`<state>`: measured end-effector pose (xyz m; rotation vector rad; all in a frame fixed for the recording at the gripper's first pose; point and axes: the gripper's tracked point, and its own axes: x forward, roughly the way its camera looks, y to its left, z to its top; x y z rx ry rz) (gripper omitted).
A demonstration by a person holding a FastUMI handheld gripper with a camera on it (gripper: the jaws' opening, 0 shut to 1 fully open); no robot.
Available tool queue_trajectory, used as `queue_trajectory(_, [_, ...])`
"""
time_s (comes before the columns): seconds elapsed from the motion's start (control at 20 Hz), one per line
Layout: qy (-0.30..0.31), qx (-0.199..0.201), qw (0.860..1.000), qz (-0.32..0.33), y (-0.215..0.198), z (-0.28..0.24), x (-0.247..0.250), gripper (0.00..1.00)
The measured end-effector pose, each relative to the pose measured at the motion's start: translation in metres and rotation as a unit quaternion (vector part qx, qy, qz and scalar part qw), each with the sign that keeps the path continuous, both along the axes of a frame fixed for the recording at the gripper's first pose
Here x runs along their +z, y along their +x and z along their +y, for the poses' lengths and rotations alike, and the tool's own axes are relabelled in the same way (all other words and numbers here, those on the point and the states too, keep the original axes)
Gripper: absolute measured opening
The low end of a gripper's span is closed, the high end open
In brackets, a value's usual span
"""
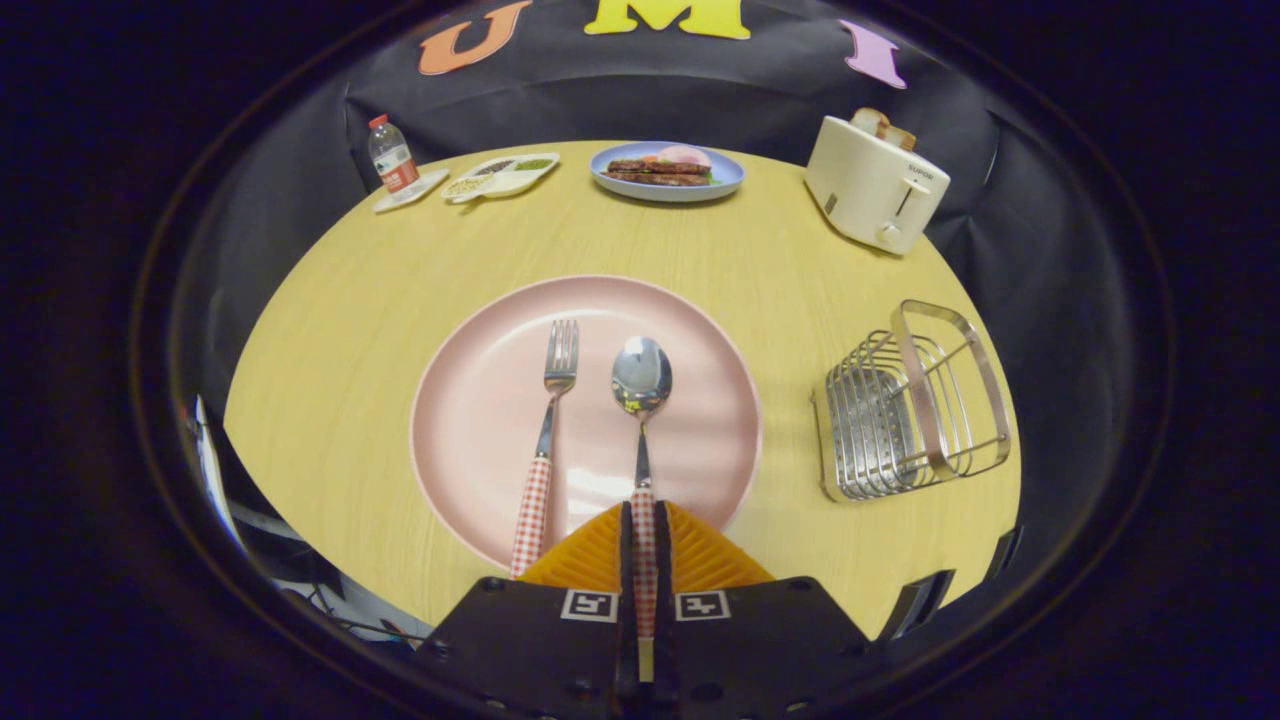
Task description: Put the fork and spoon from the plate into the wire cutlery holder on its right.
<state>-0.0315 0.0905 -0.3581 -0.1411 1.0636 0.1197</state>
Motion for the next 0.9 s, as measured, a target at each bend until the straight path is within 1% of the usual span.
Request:
queue_trajectory(0.2, [0.026,-0.002,0.999,0.021,0.003,0.002,0.034,0.06])
queue_trajectory(0.3, [0.034,-0.001,0.999,0.033,0.007,-0.003,0.063,0.06])
queue_trajectory(0.4, [0.033,0.002,0.999,0.031,0.016,-0.016,0.096,0.06])
queue_trajectory(0.5, [0.037,-0.008,0.999,0.030,0.024,-0.033,0.129,0.06])
queue_trajectory(0.65, [0.032,-0.030,0.997,0.057,0.027,-0.071,0.163,0.06])
queue_trajectory(0.9, [0.012,-0.043,0.990,0.135,0.019,-0.126,0.184,0.06])
